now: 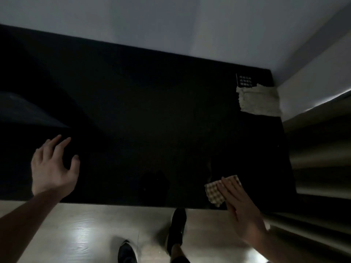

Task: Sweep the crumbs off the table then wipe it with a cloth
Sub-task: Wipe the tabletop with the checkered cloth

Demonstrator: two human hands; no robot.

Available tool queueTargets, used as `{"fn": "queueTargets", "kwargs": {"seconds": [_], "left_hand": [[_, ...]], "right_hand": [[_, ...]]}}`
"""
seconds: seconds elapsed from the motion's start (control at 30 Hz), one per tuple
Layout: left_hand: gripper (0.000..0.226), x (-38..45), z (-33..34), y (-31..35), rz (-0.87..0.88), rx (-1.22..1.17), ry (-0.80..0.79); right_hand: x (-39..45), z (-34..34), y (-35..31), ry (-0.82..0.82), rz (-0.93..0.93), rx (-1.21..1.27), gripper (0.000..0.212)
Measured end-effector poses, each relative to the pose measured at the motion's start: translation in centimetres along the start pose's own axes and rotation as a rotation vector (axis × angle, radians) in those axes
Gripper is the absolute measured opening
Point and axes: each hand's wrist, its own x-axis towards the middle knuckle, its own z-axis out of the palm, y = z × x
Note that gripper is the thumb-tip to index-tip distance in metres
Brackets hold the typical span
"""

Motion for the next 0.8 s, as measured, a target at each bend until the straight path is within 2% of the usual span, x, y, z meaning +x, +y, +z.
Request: {"fn": "queueTargets", "kwargs": {"seconds": [0.1,0.17,0.27,0.37,0.5,0.6,0.8], "left_hand": [[0.067,0.0,0.0,0.2,-0.015,0.013,-0.003],[0.067,0.1,0.0,0.3,-0.022,0.003,0.022],[0.067,0.1,0.1,0.5,-0.032,0.0,0.046],[0.067,0.2,0.1,0.6,-0.034,0.016,0.056],[0.069,0.4,0.2,0.5,-0.03,0.024,0.056],[0.07,0.4,0.2,0.4,-0.024,0.019,0.051],[0.066,0.3,-0.1,0.6,-0.016,0.007,0.041]], "right_hand": [[2.7,-1.2,0.5,0.021,0.045,0.1,0.054],[7.4,-2.7,1.3,0.069,0.113,0.15,0.057],[18.4,-5.6,3.3,0.185,0.236,0.112,0.055],[29.4,-7.8,5.8,0.294,0.242,0.023,0.051],[37.9,-9.3,8.9,0.209,0.332,-0.127,0.059],[37.6,-8.1,8.5,0.211,0.346,-0.213,0.069],[25.6,-6.1,8.5,0.207,0.113,-0.039,0.053]]}}
